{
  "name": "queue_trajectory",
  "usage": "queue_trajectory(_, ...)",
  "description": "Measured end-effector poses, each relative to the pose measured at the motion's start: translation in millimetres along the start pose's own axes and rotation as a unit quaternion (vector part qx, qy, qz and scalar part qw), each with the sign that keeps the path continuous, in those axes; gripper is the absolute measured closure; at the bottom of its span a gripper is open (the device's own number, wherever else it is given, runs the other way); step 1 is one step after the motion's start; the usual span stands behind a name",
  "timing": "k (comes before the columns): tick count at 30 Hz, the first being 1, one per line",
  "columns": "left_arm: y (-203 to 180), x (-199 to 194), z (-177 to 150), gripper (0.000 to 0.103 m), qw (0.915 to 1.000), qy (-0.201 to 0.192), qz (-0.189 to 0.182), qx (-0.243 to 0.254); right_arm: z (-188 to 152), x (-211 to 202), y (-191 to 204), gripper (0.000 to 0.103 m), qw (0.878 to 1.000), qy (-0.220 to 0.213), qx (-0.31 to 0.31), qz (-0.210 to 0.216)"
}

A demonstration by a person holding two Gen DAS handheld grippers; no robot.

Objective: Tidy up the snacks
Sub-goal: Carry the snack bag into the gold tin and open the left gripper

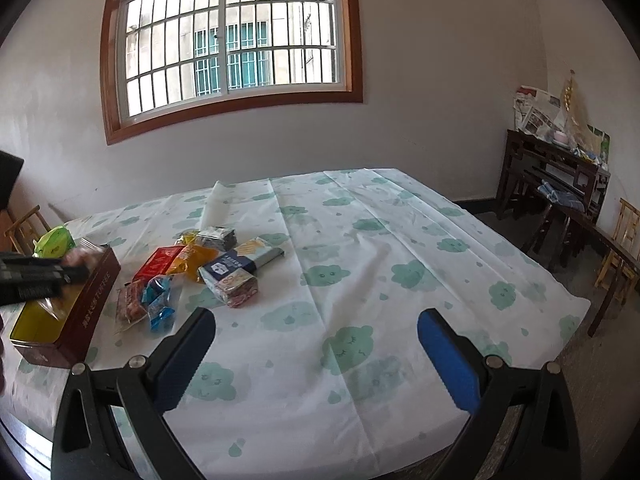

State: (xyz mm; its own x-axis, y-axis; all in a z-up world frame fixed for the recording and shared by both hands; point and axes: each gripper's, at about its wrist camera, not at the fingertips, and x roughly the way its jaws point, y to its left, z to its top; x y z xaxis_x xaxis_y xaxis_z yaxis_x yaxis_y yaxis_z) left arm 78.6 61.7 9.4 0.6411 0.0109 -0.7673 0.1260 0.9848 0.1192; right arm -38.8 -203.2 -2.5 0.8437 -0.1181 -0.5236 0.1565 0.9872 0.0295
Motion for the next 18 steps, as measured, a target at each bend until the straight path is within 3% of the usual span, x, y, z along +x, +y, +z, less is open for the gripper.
queue_trajectory(6, 77, 20, 6, 0.069, 0.9966, 0.030, 0.051, -0.057, -2, 6, 15, 0.000, 1.000, 0.009, -0.011, 0.008)
queue_trajectory(10, 119, 44, 11, 0.069, 0.9928, 0.054, 0.064, -0.086, -2, 10, 21, 0.000, 1.000, 0.014, -0.016, 0.009)
queue_trajectory(18, 156, 90, 23, 0.069, 0.9875, 0.089, 0.090, -0.094, 2, 22, 29, 0.000, 0.999, 0.026, -0.016, 0.013)
